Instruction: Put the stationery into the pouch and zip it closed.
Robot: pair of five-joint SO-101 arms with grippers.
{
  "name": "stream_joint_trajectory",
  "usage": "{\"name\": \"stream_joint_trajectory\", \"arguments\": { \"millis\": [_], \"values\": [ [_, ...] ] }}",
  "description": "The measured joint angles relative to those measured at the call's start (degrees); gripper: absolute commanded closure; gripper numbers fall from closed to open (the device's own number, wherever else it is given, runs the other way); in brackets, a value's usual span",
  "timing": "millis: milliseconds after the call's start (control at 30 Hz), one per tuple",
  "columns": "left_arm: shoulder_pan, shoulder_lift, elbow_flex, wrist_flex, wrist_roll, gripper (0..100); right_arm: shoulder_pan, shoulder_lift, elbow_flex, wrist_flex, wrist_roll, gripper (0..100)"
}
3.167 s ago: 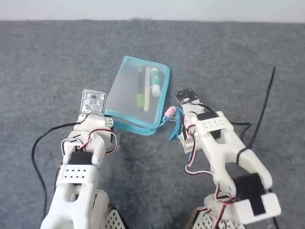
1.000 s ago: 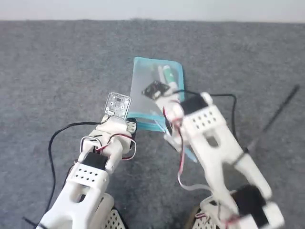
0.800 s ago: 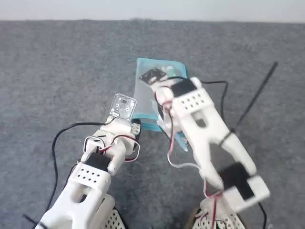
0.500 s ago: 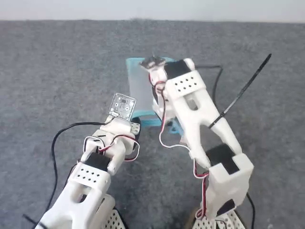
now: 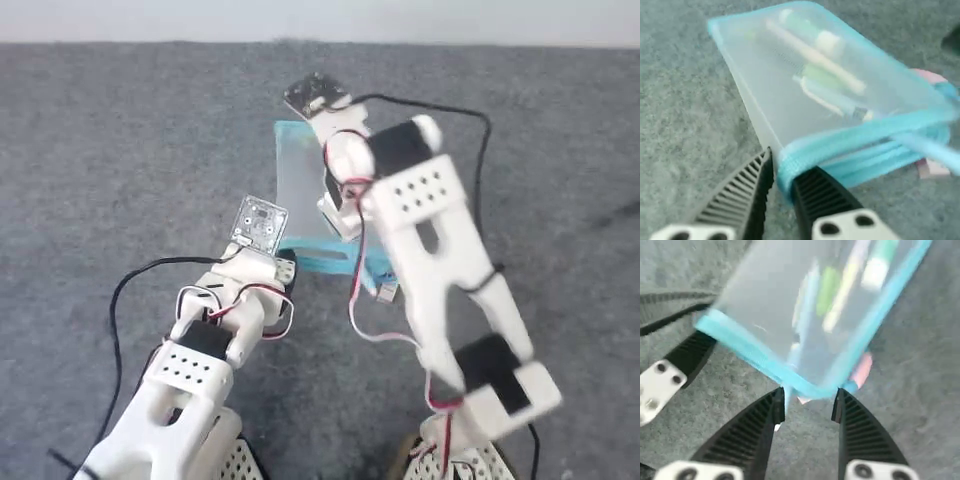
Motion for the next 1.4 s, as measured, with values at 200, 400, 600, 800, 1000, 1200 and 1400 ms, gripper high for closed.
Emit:
{"name": "stream_joint_trajectory", "arguments": {
  "millis": [200, 400, 600, 800, 1000, 1200, 1400],
  "values": [
    [-2.6, 0.0, 0.0, 0.0, -0.2, 99, 2.1, -11.2, 9.0, -0.7, 0.9, 83.2],
    [-18.5, 0.0, -2.1, 0.0, 9.1, 99, 9.1, -24.0, 32.8, -13.4, 0.9, 83.2],
    [-11.7, 0.0, -2.2, 0.0, 2.9, 99, 9.9, -31.0, 58.0, -27.6, 0.9, 83.2],
    [-17.3, 0.0, -2.2, 0.0, 6.0, 99, 10.3, -31.2, 68.0, -33.7, 0.9, 83.2],
    [-14.3, 0.0, -2.2, 0.1, 1.3, 99, 10.3, -31.2, 69.0, -36.2, -2.1, 83.2],
    [-22.2, 0.0, -2.2, 0.1, 5.8, 99, 11.9, -26.4, 69.0, -39.3, -3.8, 83.2],
    [-22.3, 0.0, -2.2, 0.1, 4.1, 99, 12.1, -19.5, 69.0, -43.9, -4.0, 83.2]
  ]
}}
